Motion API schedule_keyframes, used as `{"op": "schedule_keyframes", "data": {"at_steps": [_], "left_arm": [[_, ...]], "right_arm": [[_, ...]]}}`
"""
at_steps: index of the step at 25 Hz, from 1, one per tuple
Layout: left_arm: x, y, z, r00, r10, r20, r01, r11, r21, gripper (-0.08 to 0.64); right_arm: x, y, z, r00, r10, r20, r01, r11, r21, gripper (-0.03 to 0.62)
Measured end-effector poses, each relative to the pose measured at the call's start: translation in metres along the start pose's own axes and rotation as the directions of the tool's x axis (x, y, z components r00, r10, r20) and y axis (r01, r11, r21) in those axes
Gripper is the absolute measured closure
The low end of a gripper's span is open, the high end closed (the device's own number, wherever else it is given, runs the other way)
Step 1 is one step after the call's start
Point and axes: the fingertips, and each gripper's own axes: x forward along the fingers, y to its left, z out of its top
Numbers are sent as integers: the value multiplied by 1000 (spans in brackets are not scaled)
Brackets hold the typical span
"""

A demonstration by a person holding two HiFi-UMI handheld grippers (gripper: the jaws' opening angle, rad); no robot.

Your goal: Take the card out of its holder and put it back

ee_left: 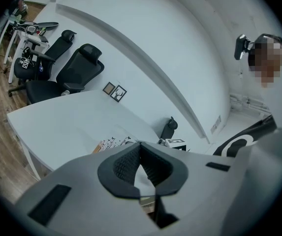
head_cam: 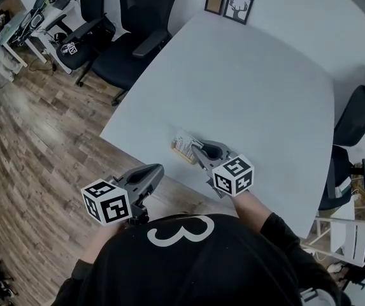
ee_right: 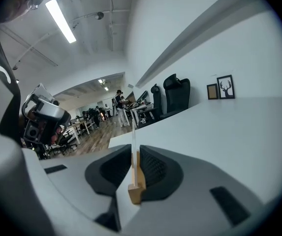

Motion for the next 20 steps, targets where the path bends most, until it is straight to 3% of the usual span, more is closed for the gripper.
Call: {"op": "schedule_keyframes", "data": {"at_steps": [4, 20], "left_arm": [[-1, 1, -1, 1000, 2, 3, -2, 1000, -3, 546], [-9, 5, -2, 1000, 15, 24, -14, 1000, -21, 546]], "right_arm": [[0, -1, 1, 1000, -8, 8, 9, 1000, -14, 557], [-6, 6, 19, 999, -18, 49, 21, 998, -52, 566]]}}
